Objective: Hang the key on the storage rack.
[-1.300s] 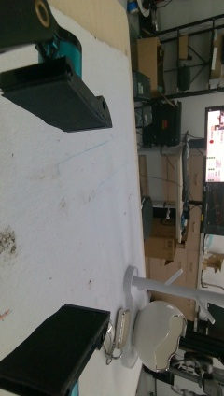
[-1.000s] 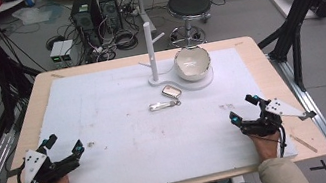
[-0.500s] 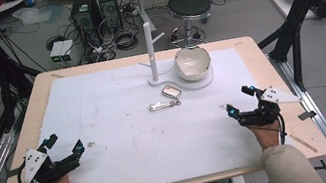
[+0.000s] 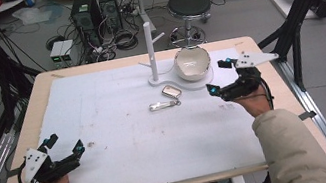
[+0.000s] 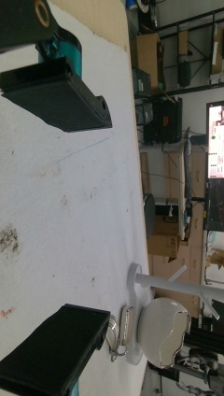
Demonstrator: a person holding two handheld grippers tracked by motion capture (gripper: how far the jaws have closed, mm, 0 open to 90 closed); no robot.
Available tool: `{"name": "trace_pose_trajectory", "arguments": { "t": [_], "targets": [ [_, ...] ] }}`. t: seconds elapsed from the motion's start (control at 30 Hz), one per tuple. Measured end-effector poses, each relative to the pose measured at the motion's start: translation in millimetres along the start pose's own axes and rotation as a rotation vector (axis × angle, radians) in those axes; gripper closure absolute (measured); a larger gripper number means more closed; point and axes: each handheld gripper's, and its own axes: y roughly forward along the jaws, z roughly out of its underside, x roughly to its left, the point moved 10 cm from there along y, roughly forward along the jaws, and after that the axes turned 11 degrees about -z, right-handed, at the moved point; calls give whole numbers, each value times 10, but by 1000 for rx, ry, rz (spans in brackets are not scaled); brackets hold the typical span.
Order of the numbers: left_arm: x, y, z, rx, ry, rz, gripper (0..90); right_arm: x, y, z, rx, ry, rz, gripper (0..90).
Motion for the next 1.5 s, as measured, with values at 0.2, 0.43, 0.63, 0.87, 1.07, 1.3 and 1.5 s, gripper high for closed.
{"name": "trace_pose_trajectory", "arguments": {
  "t": [0.2,0.43,0.63,0.87,1.07,1.3,1.5],
  "targets": [
    [2,3,1,3,-3,1,81,-10,285,-111,105,-42,-81,25],
    [5,6,5,9,-3,3,81,-42,644,-217,207,-96,-157,25],
    [9,7,6,10,-7,2,81,-46,886,-224,314,-124,-222,26],
    [6,4,4,7,-8,2,81,-46,1107,-160,418,-135,-278,26],
    [5,2,2,5,-8,4,81,-56,1237,-69,508,-165,-313,26],
    [10,4,2,5,-14,3,81,-6,1450,211,636,-182,-379,26],
    [14,4,2,5,-14,2,81,34,1548,368,698,-197,-419,26]
  ]
}}
